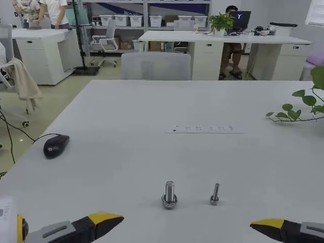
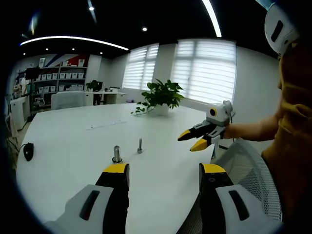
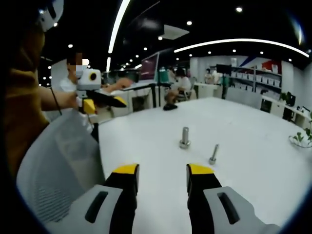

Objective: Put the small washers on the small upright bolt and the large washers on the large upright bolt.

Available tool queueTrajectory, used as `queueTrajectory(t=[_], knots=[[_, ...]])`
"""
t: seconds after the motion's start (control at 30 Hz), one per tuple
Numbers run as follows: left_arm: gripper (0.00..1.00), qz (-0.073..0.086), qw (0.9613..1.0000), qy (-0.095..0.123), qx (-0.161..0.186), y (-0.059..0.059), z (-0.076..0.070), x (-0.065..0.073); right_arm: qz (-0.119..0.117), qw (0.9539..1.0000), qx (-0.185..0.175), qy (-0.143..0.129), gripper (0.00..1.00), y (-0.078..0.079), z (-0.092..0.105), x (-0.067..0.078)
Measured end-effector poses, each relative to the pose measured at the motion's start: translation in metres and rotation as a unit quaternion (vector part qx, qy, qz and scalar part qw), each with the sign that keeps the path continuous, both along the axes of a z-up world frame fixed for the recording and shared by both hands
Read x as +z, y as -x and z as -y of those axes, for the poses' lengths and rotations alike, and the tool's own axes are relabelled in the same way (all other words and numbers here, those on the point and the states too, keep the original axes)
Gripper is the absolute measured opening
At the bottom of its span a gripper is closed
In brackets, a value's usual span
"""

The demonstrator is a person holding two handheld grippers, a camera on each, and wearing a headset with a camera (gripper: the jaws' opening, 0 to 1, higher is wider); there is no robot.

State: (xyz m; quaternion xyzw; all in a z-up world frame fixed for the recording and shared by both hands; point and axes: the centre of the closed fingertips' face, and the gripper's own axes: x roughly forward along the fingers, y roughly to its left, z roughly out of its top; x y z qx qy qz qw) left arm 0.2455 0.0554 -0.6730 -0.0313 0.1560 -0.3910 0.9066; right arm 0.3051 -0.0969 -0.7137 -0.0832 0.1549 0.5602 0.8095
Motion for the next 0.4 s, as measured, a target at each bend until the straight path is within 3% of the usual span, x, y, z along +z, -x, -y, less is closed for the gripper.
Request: queueTrajectory(t=[0.13, 0.4], knots=[[0.57, -0.004, 1.0000, 0.002, 0.002, 0.0005, -0.0022, -0.0021, -0.003, 0.9997, -0.024, -0.009, 0.43, 0.0030, 0.0101, 0.0006], [0.57, -0.003, 1.0000, 0.000, 0.006, 0.0033, -0.0025, -0.0016, 0.008, 0.9989, -0.043, -0.020, 0.46, 0.0006, 0.0093, 0.0086]])
